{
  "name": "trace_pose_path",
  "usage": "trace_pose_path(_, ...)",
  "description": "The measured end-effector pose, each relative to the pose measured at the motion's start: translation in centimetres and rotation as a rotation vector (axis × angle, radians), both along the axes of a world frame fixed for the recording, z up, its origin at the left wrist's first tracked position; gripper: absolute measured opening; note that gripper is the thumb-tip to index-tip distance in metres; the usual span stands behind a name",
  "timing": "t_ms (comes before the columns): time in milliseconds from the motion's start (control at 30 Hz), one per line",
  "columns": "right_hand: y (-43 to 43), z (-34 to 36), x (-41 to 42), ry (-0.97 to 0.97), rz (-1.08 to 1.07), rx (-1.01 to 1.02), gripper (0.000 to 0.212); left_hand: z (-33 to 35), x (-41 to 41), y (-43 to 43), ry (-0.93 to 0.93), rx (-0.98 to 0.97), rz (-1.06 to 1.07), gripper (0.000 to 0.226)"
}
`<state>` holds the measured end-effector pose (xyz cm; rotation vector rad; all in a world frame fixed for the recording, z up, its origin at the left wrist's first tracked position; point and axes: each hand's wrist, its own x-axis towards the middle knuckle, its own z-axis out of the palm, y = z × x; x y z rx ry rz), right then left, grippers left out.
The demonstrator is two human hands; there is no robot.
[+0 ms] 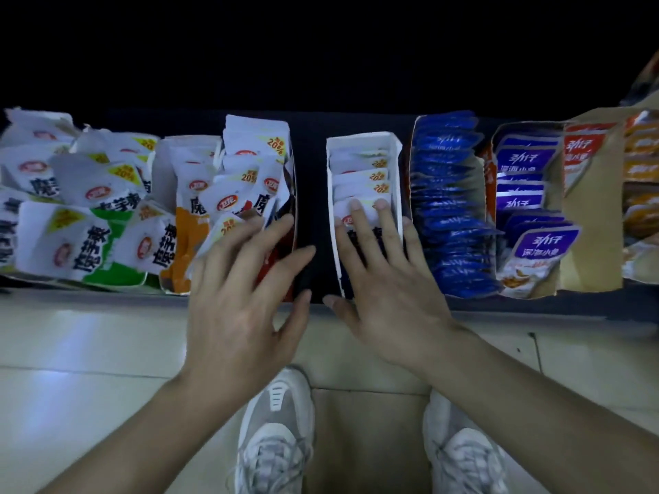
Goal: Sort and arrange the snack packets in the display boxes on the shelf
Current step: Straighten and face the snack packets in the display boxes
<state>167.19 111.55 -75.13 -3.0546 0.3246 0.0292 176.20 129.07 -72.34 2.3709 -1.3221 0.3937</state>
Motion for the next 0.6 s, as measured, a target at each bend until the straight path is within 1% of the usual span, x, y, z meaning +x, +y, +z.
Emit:
trace_pose_path(133,0.2,-0.5,1.4,0.028,-0.03,-0.037,0.091,-1.5,-1.5,1.4,0.049,0.004,-0.022,0.045)
trace_pose_path(233,0.4,0.3,1.5,0.033,-0.058,-0.026,0.093,-1.4,-1.6,1.9,0.054,-0.035,-0.044,0.048)
trace_pose_path(300,1.2,1.4,0.3,-0.063,-0.074,-0.011,0.083,-1.0,-1.5,2.1,0.046,-0.082,-0.033,0.047)
trace_pose_path(367,2.0,1.5,-1.5,-0.253,-0.012,0.004,0.058,-0.9,-1.7,2.7,0.017,-0.139,0.009,0.042)
trace_pose_path(400,2.4,1.1,-2.4,-0.317,0.031,0.005,0.047,-1.1,-2.0,3.1,0.006,-0.166,0.042,0.04)
trace_pose_path(433,2.5,0.5,-3.2,-0.329,0.061,0.004,0.042,-1.4,-2.3,3.6,0.005,-0.191,0.071,0.038)
trace_pose_path(533,1.9,-1.1,-3.4,-0.271,0.079,-0.03,0.043,-2.7,-3.2,4.4,0.043,-0.226,0.089,0.036)
trace_pose_path(600,1.5,-1.6,-2.7,-0.302,0.113,-0.022,0.041,-4.1,-3.1,4.7,0.091,-0.135,0.095,0.036)
